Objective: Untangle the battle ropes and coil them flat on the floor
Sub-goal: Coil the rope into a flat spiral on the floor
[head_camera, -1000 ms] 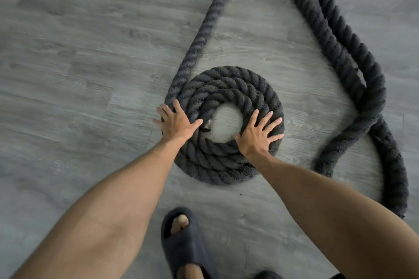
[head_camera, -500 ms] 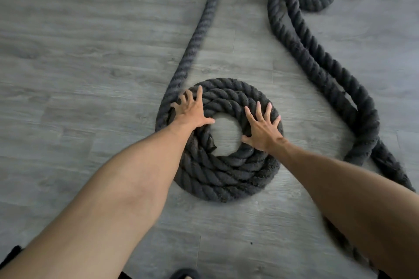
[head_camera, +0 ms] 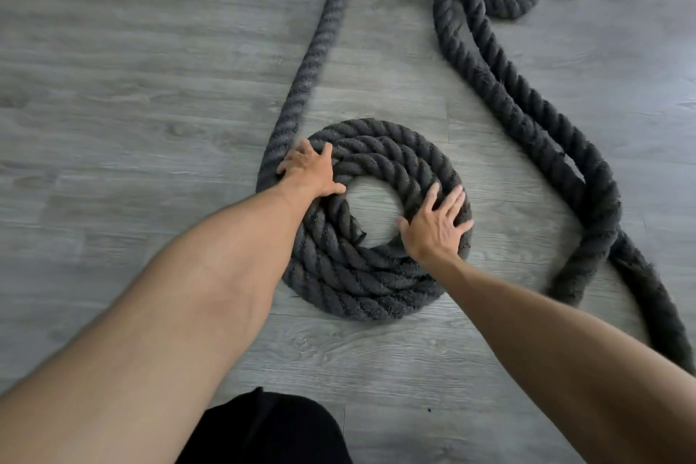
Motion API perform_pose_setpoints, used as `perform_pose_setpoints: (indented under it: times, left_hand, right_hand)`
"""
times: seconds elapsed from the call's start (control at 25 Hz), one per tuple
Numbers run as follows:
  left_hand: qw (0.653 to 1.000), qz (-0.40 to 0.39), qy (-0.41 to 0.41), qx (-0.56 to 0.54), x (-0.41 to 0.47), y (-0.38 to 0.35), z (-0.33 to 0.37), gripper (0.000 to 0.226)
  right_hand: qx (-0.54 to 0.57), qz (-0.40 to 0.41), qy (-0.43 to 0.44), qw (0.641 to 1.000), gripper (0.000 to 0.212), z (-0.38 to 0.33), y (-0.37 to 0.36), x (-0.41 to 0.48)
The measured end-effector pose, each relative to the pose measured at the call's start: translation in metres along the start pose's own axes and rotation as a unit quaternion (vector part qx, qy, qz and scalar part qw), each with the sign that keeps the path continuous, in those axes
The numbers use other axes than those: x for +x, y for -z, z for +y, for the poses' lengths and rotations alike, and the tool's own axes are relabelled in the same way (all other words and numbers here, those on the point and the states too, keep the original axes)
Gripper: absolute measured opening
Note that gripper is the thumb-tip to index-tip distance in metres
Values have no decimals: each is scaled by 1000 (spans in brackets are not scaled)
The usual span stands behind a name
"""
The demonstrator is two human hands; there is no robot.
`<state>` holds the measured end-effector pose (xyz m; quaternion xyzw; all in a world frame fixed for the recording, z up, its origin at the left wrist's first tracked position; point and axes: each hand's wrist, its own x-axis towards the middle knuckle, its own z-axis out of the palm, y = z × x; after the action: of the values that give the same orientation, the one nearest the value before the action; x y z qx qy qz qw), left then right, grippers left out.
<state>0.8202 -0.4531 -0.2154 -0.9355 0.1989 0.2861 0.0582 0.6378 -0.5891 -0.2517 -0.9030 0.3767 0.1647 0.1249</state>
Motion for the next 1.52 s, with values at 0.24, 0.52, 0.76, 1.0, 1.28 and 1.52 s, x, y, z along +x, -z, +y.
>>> perform_pose_setpoints:
  times: [0.24, 0.52, 0.76, 1.0, 1.28, 1.52]
  left_hand:
    - [997, -10, 6, -73, 3, 0, -6, 95]
    - [999, 14, 42, 0, 15, 7, 1, 107]
    - [996, 0, 82, 32, 43, 23, 8, 95]
    - [993, 16, 120, 4, 70, 36, 17, 101]
    - [991, 42, 113, -51, 113, 65, 48, 111]
    - [988, 1, 141, -65, 141, 96, 55, 121]
  right_hand:
    - [5, -84, -10, 996, 81, -8, 0, -2]
    - [-54, -59, 97, 992, 76, 0, 18, 63]
    - [-97, -55, 200, 973, 77, -8, 52, 138]
    - [-101, -51, 250, 962, 80, -26, 82, 207]
    - [-132, -18, 268, 954, 90, -53, 101, 269]
    - [-140, -17, 300, 944, 98, -53, 114, 288]
